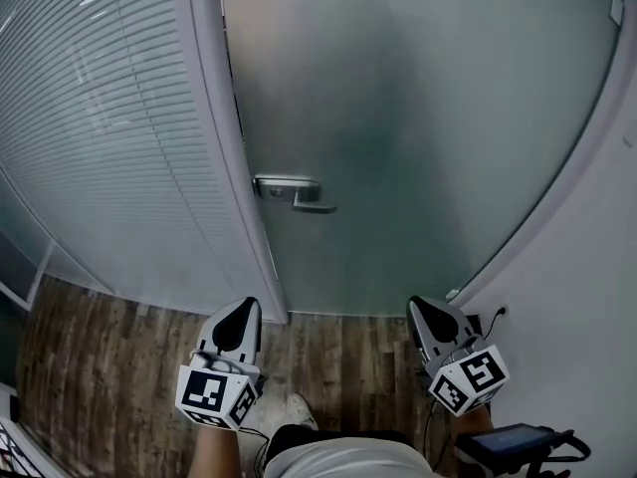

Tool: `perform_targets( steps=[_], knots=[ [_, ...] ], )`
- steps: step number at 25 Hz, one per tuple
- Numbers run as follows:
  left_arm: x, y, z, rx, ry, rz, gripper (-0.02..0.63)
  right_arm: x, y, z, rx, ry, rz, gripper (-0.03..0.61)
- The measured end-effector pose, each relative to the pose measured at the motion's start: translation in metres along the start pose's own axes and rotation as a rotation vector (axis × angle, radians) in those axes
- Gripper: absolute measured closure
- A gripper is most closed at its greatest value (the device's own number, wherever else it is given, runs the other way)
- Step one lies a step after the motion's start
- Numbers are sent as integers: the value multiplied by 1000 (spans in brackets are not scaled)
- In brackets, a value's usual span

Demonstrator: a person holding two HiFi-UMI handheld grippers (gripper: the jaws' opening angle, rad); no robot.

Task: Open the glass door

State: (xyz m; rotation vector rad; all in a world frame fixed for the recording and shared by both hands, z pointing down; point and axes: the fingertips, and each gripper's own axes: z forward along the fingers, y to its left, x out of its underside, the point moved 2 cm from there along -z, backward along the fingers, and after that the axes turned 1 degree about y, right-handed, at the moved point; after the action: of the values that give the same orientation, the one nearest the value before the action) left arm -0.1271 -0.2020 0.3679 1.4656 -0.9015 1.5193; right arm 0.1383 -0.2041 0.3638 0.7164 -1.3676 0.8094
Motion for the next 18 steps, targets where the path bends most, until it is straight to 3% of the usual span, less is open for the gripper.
perform_targets(
  steps=[6,9,13,18],
  knots=[
    [15,55,34,38,6,4,614,12,7,63,34,14,-14,577],
    [37,59,42,56,23,-6,614,35,3,73,40,30,-3,577],
    [43,60,52,62,40,-21,615,38,-9,89,35,34,1,577],
    [25,64,57,15,45,-42,614,25,-24,120,-29,70,6,577]
  ],
)
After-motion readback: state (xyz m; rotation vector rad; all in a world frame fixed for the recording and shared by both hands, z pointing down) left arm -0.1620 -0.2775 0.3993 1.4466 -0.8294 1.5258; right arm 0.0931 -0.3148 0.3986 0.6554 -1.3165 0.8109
